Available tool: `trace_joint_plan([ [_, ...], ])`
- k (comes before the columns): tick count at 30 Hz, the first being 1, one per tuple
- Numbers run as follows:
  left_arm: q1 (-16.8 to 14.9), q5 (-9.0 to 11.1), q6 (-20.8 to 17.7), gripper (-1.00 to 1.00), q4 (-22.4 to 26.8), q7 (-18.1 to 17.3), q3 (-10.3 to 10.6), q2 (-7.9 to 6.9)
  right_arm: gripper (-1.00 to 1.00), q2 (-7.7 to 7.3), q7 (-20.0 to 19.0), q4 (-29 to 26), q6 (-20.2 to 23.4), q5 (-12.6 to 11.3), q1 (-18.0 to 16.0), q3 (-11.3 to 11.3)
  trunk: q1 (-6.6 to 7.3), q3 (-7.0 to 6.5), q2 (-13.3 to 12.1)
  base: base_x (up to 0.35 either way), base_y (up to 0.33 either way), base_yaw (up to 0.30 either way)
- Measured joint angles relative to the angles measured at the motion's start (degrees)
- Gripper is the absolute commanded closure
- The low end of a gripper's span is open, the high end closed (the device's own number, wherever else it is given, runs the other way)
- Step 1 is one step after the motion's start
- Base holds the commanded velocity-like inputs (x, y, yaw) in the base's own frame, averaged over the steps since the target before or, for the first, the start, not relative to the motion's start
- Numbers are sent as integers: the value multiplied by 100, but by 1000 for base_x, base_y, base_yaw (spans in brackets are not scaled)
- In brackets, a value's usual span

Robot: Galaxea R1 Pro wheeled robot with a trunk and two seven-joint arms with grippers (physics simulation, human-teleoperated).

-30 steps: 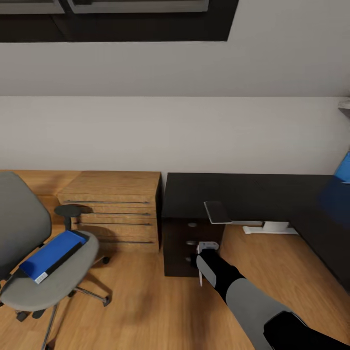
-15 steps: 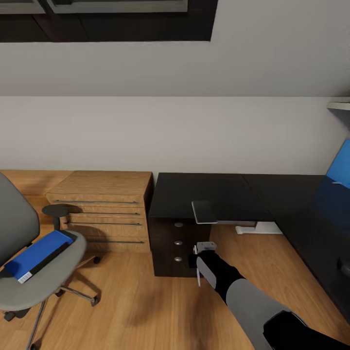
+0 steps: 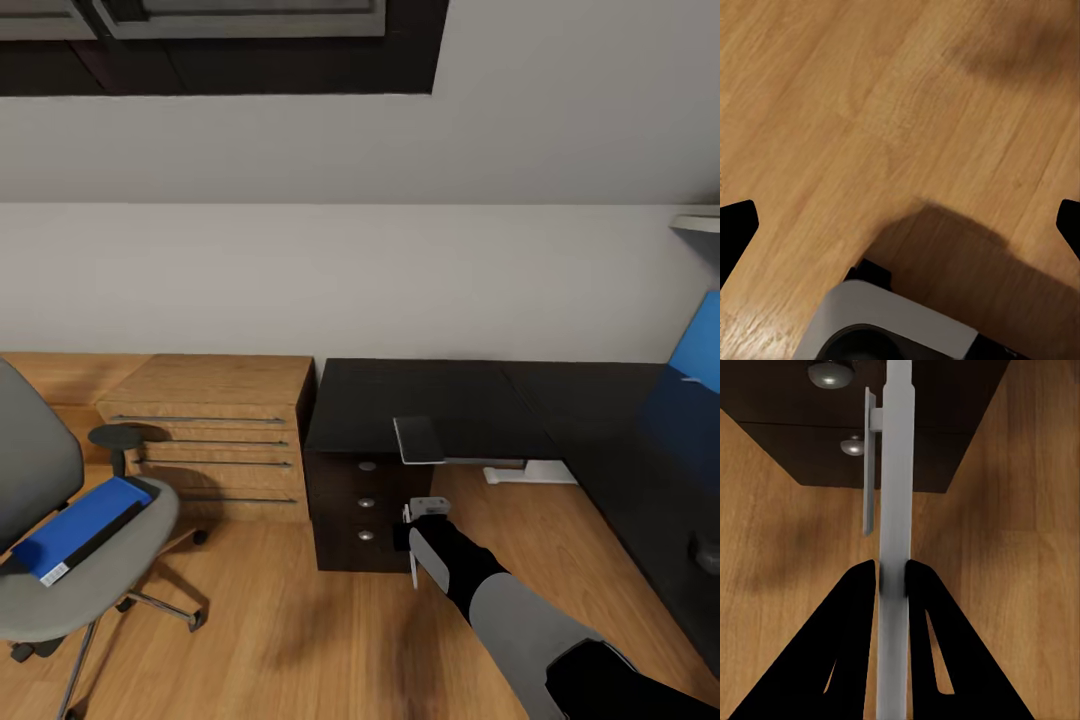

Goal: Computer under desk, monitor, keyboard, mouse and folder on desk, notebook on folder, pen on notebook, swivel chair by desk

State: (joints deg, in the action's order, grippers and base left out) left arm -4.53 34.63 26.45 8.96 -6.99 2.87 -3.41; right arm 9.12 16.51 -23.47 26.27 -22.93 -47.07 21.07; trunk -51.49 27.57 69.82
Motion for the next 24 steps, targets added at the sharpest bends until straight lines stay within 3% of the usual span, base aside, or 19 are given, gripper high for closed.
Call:
trace_joint_plan([
  [10, 0, 1, -447, -100, 3, 1, 5, 2, 100, -10, 24, -20, -2, 7, 0, -8, 220, -180, -401, 0, 0, 0],
  [11, 1, 5, -502, -100, 3, 2, -5, 8, 100, -108, 22, -52, 64, -6, 0, -40, 242, -198, -441, 0, 0, 0],
  [17, 0, 9, -505, -100, 0, -4, -14, 9, 100, -235, 26, -446, 346, -33, 0, -214, 374, -306, -682, 0, 0, 0],
  [24, 0, 10, -499, -100, 2, -6, -16, 9, 100, -413, 26, -760, 872, -235, 0, -407, 527, -431, -963, 0, 0, 0],
])
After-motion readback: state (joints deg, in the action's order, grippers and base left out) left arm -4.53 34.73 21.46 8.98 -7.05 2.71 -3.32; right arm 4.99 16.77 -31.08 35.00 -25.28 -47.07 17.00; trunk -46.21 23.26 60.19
